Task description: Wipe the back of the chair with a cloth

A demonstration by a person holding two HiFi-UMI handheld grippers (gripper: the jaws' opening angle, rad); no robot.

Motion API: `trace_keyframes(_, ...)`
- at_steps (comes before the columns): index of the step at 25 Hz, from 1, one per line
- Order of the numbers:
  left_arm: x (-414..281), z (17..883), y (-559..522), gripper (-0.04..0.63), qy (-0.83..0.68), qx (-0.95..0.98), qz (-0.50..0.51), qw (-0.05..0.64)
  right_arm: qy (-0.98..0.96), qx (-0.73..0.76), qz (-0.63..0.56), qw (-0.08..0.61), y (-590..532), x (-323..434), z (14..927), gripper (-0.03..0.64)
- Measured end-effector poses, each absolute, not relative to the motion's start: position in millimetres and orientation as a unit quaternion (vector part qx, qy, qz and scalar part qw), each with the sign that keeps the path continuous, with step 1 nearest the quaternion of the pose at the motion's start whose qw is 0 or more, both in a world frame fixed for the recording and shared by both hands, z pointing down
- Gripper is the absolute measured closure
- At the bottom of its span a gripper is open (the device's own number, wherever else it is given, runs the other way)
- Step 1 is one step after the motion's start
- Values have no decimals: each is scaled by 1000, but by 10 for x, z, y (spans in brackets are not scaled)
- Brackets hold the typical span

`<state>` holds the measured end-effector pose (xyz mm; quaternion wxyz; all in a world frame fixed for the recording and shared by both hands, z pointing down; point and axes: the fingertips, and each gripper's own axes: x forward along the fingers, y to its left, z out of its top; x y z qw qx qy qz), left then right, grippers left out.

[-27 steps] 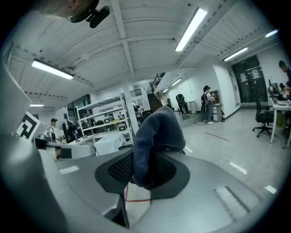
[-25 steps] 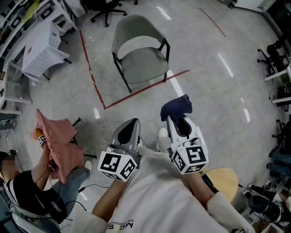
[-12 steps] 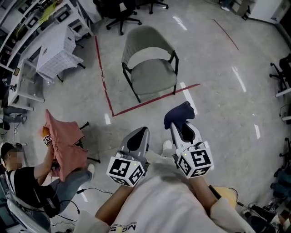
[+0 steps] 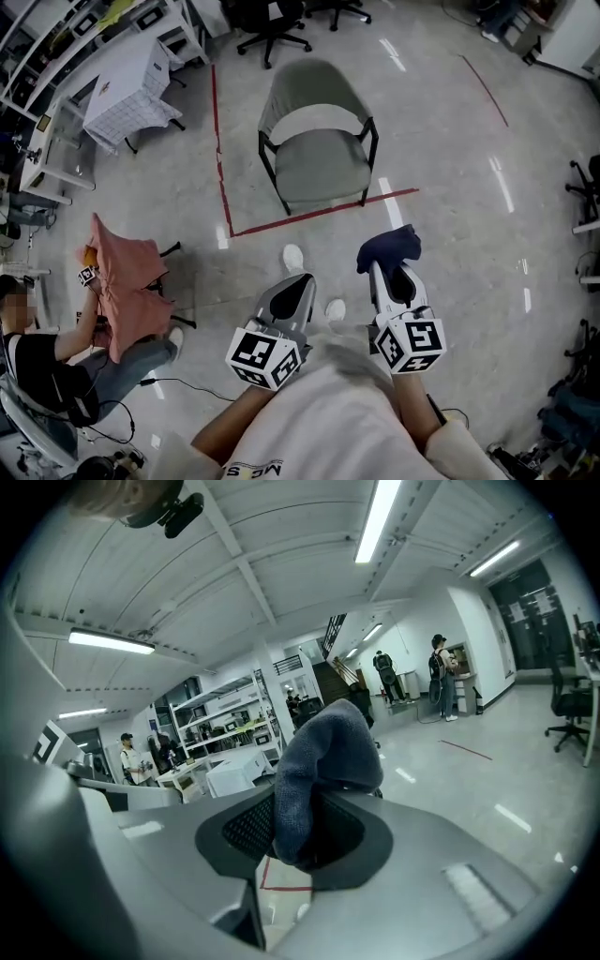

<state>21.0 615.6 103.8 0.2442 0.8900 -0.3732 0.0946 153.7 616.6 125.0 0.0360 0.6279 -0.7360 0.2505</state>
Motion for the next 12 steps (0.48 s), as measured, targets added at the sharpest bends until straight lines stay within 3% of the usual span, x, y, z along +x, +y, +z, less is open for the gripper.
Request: trace_keyframes(12, -45, 1173, 4718, 595, -365, 888, 90, 264, -733, 632, 238, 80, 4745, 1551, 1313, 508)
